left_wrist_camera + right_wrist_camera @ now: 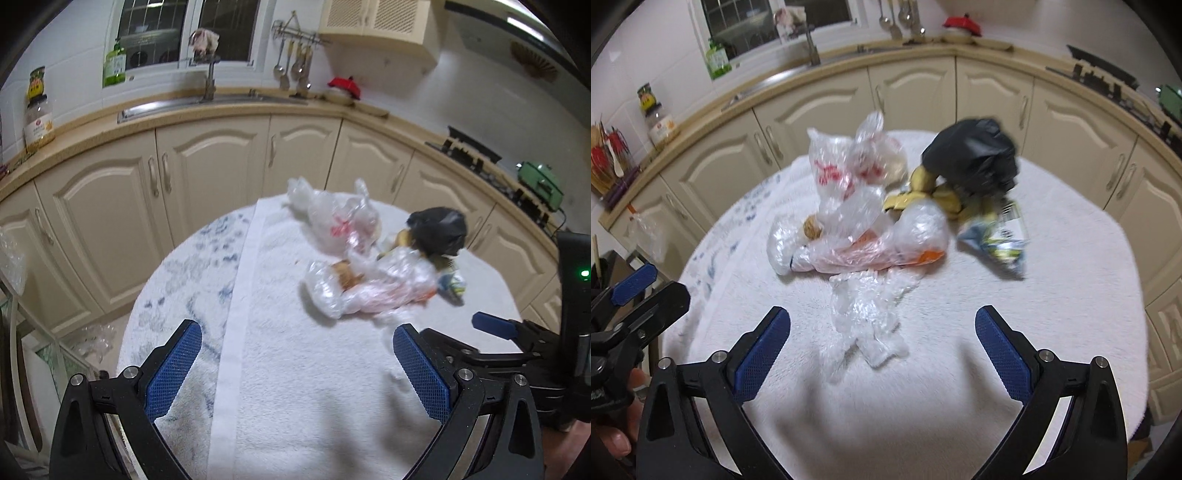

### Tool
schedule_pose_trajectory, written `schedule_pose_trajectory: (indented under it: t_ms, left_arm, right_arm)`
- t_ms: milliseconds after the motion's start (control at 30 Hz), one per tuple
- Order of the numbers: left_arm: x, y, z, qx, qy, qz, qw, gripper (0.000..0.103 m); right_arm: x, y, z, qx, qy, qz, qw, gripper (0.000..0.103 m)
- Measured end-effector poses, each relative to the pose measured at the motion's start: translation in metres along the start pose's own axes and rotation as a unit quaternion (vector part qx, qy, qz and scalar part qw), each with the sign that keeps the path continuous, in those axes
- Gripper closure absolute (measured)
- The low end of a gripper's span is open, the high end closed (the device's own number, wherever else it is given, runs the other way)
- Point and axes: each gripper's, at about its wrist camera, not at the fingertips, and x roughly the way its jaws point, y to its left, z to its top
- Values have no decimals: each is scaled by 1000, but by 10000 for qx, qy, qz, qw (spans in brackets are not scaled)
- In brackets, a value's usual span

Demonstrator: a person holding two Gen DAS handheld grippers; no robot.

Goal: Collect trash
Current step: 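Grasp the crumpled clear plastic with the right tool while the left tool grasps a clear bag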

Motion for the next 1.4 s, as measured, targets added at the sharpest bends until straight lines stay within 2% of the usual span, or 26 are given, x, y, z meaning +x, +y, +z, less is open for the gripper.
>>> schedule_pose_trajectory:
  t_ms: [167, 267, 333, 367, 400, 433, 633, 800, 867, 933, 1033, 1100, 1133, 1167, 1233, 1300, 1333, 1367, 1400]
  left_arm:
    - [22, 1, 2, 4, 198, 55, 9998, 1]
    - [40, -3, 5, 77, 231, 67, 9997, 1]
    - [56, -7, 8, 164, 253, 54, 9995, 1]
    - [64, -11, 9, 228, 271, 43, 9994, 1]
    - [69, -15, 11, 297, 292, 30, 9991, 1]
    - [75, -18, 12, 355, 304, 3, 9989, 1]
    - [109, -57, 18, 1153, 311, -136, 9928, 1]
    - [140, -93, 20, 2033, 333, -316, 9780, 4]
    - [157, -105, 19, 2362, 469, -365, 9699, 13]
    - [174, -110, 17, 2513, 637, -446, 9648, 18]
    - [185, -121, 13, 2849, 486, -276, 9569, 17]
    - [189, -124, 14, 2897, 525, -329, 9551, 20]
    - [190, -125, 14, 2895, 528, -334, 9551, 28]
    - [190, -126, 15, 2901, 541, -339, 9549, 50]
    - [188, -130, 12, 2928, 655, -476, 9527, 69]
    - [186, -134, 6, 3019, 644, -548, 9496, 70]
    - [188, -138, 2, 3113, 577, -419, 9476, 68]
    - [193, -140, 0, 3142, 538, -320, 9473, 61]
    - [199, -141, 1, 3067, 514, -314, 9499, 60]
  right_arm:
    - [36, 8, -1, -143, 302, -24, 9994, 16]
    - [43, 12, -4, -353, 276, -190, 9988, 31]
    - [42, 11, -5, -500, 244, -310, 9980, 51]
    - [40, 8, -5, -499, 232, -312, 9980, 57]
    - [39, 5, -4, -500, 223, -325, 9980, 69]
    - [38, 0, -4, -497, 215, -342, 9979, 75]
    - [21, -34, -10, -97, 167, -223, 9996, 77]
    - [7, -57, -10, 147, 95, -226, 9996, 76]
    - [4, -64, -8, 235, 54, -214, 9995, 77]
    - [4, -65, -7, 268, 36, -212, 9994, 76]
    - [1, -68, -8, 299, 14, -197, 9994, 76]
    - [0, -71, -9, 345, 3, -170, 9993, 76]
    - [-1, -71, -9, 358, -4, -160, 9992, 77]
    - [-2, -70, -12, 371, -11, -150, 9992, 77]
    - [-3, -70, -12, 394, -27, -130, 9991, 76]
    - [-5, -71, -13, 396, -51, -111, 9991, 77]
    - [-6, -71, -13, 402, -57, -99, 9991, 77]
    - [-7, -71, -13, 405, -64, -91, 9991, 77]
    - [-6, -72, -13, 410, -65, -84, 9991, 77]
